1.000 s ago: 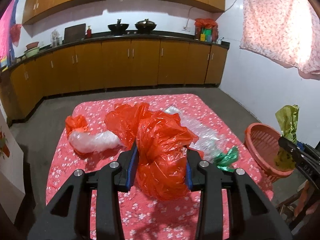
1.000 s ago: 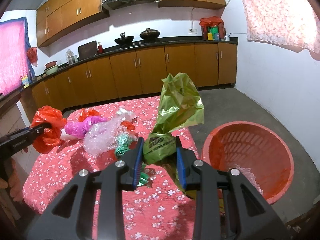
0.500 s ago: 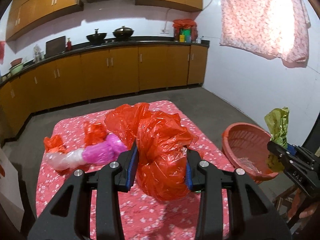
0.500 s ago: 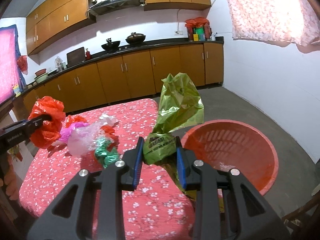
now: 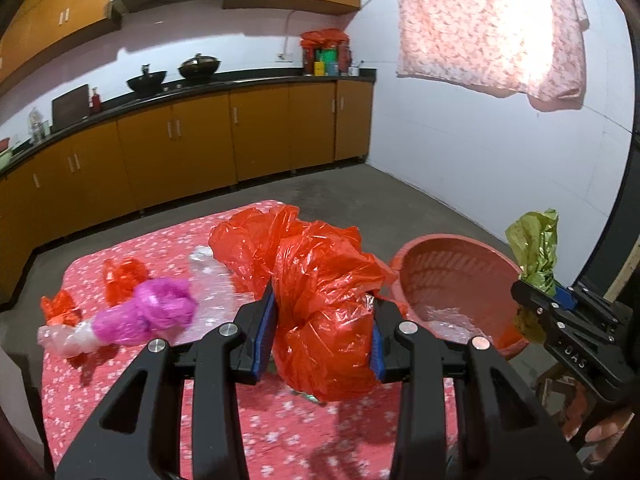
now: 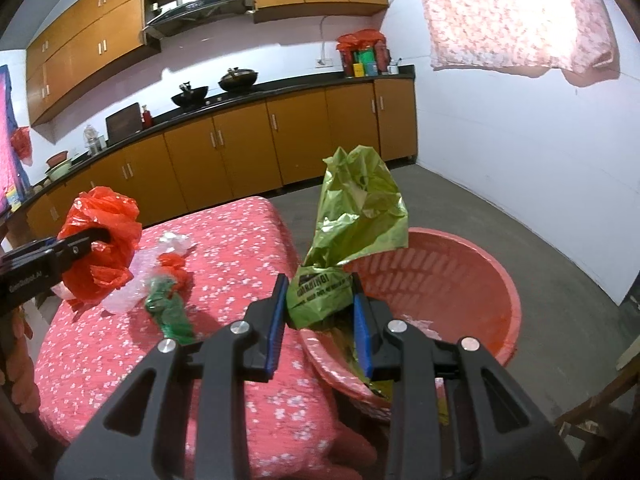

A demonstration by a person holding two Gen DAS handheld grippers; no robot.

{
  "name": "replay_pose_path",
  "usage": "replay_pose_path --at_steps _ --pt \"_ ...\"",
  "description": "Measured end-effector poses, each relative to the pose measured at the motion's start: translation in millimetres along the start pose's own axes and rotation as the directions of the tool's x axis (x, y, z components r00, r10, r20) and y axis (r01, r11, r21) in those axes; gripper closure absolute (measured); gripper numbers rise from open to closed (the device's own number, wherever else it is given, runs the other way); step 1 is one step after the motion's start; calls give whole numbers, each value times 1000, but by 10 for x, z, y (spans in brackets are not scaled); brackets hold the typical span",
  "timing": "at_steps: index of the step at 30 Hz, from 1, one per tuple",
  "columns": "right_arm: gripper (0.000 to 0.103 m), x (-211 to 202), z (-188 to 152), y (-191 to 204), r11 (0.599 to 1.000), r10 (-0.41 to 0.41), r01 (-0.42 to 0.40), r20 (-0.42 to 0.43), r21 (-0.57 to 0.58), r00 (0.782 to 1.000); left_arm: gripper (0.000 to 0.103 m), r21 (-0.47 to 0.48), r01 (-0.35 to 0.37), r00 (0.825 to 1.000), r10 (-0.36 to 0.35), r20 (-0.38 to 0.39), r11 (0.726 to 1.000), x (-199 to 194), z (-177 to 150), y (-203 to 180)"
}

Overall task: Collect trash
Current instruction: 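Carry the green bag and orange bag in both grippers over the basket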

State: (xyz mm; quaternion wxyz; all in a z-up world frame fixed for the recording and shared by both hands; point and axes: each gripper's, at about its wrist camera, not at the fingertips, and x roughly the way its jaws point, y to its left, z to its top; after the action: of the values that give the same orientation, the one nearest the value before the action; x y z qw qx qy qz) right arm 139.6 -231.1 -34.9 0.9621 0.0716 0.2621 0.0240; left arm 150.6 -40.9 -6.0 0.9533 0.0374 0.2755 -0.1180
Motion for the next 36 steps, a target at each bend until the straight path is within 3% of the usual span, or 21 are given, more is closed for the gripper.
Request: replay_pose_path --at_steps 14,36 --pt "73 118 62 -289 994 -101 102 -16 49 995 65 43 103 994 -102 -35 994 305 12 -418" --pt "73 451 96 -762 980 -146 150 -37 131 989 65 150 252 967 -242 -85 956 840 89 -1093"
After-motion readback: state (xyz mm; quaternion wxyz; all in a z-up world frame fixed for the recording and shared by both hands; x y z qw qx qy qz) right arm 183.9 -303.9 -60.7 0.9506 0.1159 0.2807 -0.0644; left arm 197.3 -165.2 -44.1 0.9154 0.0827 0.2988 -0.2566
